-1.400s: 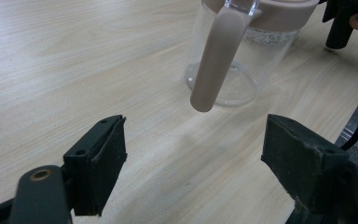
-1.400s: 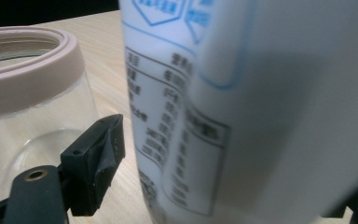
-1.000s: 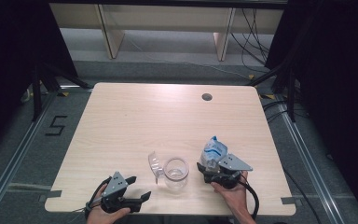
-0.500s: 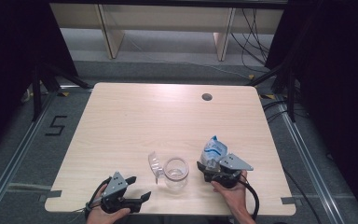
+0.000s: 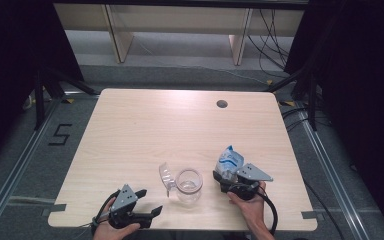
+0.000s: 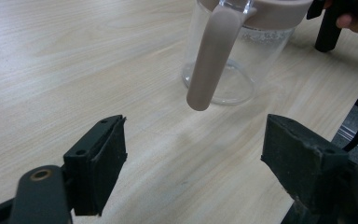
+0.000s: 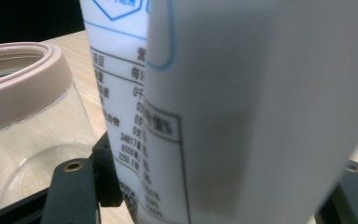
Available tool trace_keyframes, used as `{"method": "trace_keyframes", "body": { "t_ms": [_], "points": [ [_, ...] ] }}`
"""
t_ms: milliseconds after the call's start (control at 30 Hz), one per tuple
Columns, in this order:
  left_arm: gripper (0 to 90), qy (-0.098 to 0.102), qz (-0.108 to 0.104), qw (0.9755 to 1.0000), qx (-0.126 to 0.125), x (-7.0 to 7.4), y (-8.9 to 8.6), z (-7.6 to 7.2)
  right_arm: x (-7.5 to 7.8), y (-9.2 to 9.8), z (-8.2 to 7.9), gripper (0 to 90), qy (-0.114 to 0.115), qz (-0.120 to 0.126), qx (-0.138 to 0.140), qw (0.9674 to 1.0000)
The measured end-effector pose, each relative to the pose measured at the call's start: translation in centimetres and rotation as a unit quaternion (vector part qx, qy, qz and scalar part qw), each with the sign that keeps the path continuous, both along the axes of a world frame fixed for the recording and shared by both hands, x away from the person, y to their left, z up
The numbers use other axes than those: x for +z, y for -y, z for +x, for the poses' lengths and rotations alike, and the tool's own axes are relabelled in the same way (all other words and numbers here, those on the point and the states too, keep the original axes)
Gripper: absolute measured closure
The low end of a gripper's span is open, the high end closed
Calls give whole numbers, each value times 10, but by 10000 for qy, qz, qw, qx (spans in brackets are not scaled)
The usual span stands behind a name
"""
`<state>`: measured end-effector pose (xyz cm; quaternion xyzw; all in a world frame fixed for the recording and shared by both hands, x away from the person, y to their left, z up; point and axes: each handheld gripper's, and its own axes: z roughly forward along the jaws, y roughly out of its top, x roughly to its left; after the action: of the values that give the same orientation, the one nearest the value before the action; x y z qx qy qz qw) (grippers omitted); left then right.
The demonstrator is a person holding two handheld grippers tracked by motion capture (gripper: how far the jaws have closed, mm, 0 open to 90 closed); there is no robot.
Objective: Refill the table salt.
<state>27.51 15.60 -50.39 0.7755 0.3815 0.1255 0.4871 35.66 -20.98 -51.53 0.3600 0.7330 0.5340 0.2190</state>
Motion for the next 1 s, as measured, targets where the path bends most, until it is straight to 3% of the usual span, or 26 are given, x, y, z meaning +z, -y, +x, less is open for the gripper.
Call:
{"method": "trace_keyframes", "body": {
  "t_ms": [133, 333, 467, 633, 667, 900, 967, 1000],
  "points": [
    [211, 2, 29, 10000, -12, 0, 0, 0, -1, -2, 0, 362, -24, 100, -41, 9999],
    [212, 11, 49, 10000, -30, 0, 0, 0, 0, -1, 2, 396, -28, -38, 75, 10000],
    [212, 15, 75, 10000, -29, 0, -1, -1, -1, -1, 1, 416, -66, 33, 53, 10000],
    [212, 10, 43, 10000, 12, 1, 0, -1, 1, -4, -3, 433, 57, -210, -61, 9997],
    [212, 18, 77, 10000, -21, 1, -1, -1, 2, -5, -4, 433, 37, -159, -102, 9998],
    [214, 33, 54, 10000, -11, 2, -1, 0, 5, -3, -3, 441, 70, -328, -66, 9994],
    [214, 18, 2, 10000, -15, 1, 0, -1, 6, -3, -1, 442, 242, -460, 44, 9986],
    [214, 44, 2, 10000, -26, 1, 0, -1, 7, -5, -2, 442, 203, -467, 29, 9987]
  ]
}}
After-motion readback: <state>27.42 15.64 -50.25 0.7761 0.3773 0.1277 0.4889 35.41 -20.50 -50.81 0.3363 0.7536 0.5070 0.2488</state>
